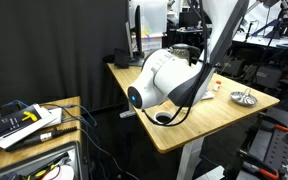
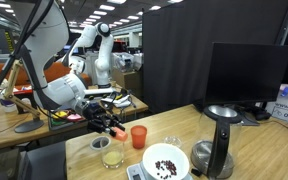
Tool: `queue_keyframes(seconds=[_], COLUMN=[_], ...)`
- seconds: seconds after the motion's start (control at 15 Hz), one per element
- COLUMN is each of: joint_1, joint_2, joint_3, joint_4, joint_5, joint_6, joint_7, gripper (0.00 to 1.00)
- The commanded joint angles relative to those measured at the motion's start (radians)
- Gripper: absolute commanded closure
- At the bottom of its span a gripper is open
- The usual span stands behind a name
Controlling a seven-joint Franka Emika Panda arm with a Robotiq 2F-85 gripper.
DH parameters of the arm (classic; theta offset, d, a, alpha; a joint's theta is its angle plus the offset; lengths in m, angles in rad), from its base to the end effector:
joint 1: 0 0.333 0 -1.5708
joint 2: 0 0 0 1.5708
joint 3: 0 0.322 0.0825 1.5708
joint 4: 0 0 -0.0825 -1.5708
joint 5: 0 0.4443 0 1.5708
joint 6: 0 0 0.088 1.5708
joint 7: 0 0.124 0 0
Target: Pour the things in the small orange cup into the glass bowl
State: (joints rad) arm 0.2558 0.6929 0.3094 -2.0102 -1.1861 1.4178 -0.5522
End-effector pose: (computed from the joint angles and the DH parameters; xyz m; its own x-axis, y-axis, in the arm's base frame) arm 0.4945 0.1814 0.0700 -0.2187 0.1863 -0.9578 0.9730 0.1162 -0.1996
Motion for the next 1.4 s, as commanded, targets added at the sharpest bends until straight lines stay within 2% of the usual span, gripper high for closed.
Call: queue_keyframes(seconds=[0.0,0.47,0.73,1.07,1.33], joint_1=[-0.046,-0.129,-0.198,-0.274,-0.307], joint_2=[-0.031,-0.115,-0.221,-0.399,-0.543], joint_3=[0.006,-0.014,-0.022,-0.087,-0.140], joint_4=[0.000,-0.017,-0.080,-0.231,-0.408], joint_5=[0.058,0.184,0.306,0.466,0.599], joint_6=[0.071,0.231,0.400,0.612,0.844], joint_7=[0.029,0.072,0.059,0.050,-0.007], gripper=[0.83,0.83,0.83,0.83,0.83])
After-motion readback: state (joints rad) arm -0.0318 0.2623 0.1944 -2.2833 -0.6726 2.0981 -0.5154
